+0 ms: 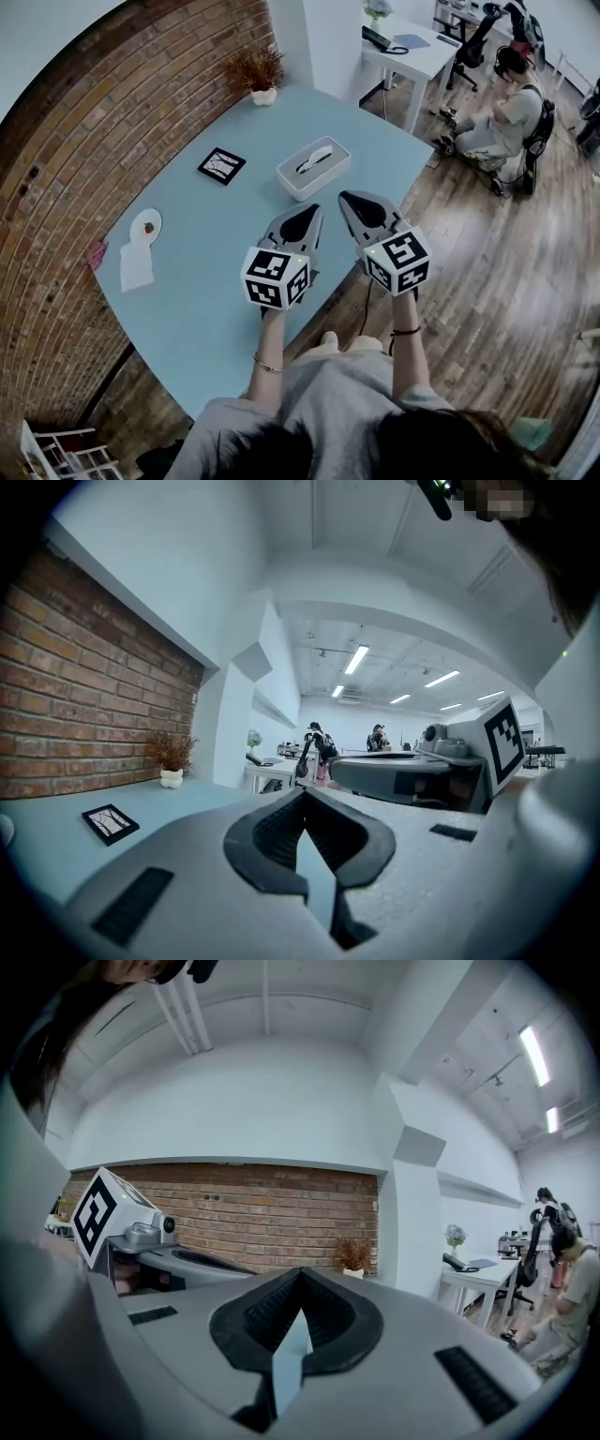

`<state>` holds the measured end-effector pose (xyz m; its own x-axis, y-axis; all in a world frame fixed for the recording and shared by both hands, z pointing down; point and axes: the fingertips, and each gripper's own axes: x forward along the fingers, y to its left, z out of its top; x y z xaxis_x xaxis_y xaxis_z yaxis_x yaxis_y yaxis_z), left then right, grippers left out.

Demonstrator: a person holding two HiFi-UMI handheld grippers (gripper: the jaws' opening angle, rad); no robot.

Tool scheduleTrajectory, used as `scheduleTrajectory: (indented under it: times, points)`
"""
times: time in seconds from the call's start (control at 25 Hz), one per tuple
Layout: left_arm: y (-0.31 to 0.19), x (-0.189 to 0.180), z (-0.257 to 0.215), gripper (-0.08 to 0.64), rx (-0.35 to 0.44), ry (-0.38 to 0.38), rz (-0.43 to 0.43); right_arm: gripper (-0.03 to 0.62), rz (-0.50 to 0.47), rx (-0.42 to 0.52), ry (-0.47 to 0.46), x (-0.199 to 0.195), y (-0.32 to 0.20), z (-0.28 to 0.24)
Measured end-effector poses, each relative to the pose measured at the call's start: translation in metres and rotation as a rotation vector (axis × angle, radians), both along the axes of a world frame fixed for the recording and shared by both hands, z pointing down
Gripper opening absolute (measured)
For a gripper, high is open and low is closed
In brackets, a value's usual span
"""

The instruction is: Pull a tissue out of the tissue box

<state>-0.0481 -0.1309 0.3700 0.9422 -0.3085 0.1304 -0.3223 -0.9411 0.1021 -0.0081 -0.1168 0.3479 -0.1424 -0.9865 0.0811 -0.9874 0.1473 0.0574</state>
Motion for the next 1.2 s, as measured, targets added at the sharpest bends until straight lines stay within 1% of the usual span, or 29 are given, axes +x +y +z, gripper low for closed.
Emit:
scheduleTrajectory:
  times: [0.2, 0.36, 0.56, 0.76, 1.04, 1.2]
  points:
    - [-0.012, 0.006, 0.009, 0.003, -0.029, -0.009, -0.006, -0.002, -0.003, -0.022, -0.005, 0.007, -0.011, 0.012]
    - [-0.022, 0.017, 0.017, 0.003, -0.038, -0.025, -0.026, -0.002, -0.035, -0.033, -0.014, 0.017, -0.024, 0.019]
    - [-0.045, 0.035, 0.022, 0.003, -0.061, -0.036, -0.107, -0.002, -0.119, -0.061, -0.012, 0.036, -0.053, 0.020]
    - [-0.066, 0.058, 0.027, 0.003, -0.091, -0.030, -0.181, -0.002, -0.199, -0.091, 0.001, 0.058, -0.075, 0.024]
    - [-0.078, 0.096, 0.035, 0.003, -0.109, -0.033, -0.251, -0.002, -0.259, -0.107, 0.008, 0.101, -0.092, 0.028]
    - [-0.081, 0.108, 0.037, 0.003, -0.116, -0.038, -0.295, -0.002, -0.294, -0.113, 0.004, 0.117, -0.097, 0.030]
